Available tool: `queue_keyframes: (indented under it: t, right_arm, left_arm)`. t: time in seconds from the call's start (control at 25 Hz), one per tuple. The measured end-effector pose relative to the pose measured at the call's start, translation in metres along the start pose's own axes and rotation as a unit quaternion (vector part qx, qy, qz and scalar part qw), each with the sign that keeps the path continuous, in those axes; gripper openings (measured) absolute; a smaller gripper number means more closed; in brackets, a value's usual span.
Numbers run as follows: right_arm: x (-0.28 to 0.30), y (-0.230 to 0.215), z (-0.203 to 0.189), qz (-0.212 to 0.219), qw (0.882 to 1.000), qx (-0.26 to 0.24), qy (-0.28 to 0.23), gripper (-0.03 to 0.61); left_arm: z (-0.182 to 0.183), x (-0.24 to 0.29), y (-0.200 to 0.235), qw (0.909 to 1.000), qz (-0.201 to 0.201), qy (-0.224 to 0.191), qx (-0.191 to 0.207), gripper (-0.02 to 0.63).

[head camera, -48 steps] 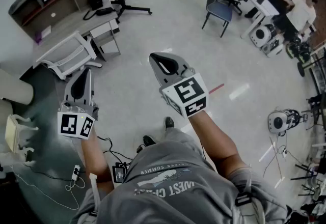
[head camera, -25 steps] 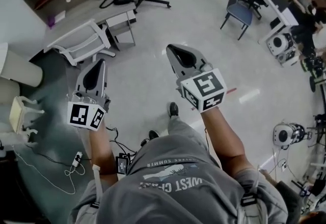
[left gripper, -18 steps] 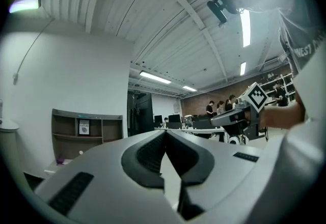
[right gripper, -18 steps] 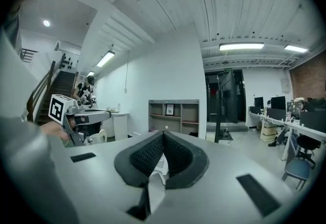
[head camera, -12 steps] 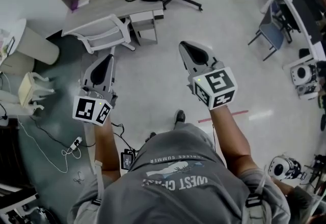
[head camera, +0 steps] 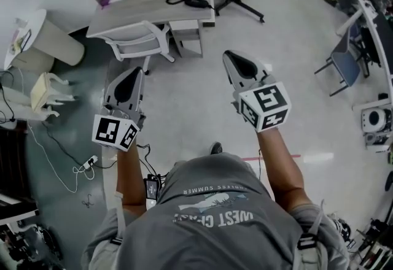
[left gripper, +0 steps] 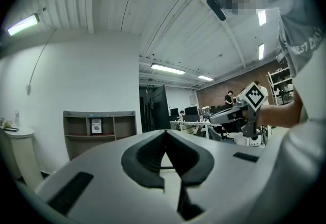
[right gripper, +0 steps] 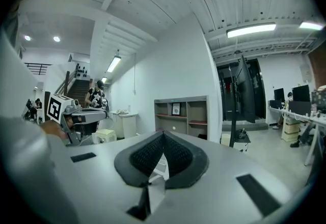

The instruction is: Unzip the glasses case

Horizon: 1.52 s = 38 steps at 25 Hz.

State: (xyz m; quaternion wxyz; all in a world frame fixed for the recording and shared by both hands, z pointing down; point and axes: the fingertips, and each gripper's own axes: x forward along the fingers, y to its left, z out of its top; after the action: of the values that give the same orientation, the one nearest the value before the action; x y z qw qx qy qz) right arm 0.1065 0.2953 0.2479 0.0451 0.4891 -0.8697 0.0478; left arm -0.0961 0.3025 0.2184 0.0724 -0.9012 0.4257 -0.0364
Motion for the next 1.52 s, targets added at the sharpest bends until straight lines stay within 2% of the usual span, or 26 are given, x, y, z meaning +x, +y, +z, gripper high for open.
queue_keyframes:
  t: [0.4, 0.6, 0.84, 1.12, 1.52]
  right_arm:
    - [0.024, -0.049, -0.009, 0.001, 1.0, 0.023, 0.004, 0.011]
    - [0.038, -0.079, -0.017, -0.027, 0.999, 0.029, 0.01, 0.011]
    - [0.057, -0.11, -0.016, -0.082, 0.996, 0.028, 0.016, 0.011]
    - [0.104, -0.133, -0.002, -0.127, 0.991, 0.031, 0.019, 0.011]
    - [0.192, -0.157, 0.005, -0.152, 0.987, 0.039, 0.027, 0.011]
  left_arm:
    - [-0.011, 0.057, 0.005, 0.9997, -0.008, 0.022, -0.001, -0.002]
    - [-0.022, 0.104, 0.016, 0.9992, -0.036, 0.018, -0.005, -0.002]
    - [-0.027, 0.167, 0.037, 0.9959, -0.089, -0.004, -0.013, -0.002]
    - [-0.024, 0.224, 0.08, 0.99, -0.139, -0.017, -0.016, -0.002]
    - [-0.037, 0.289, 0.156, 0.9854, -0.169, -0.013, -0.019, -0.002]
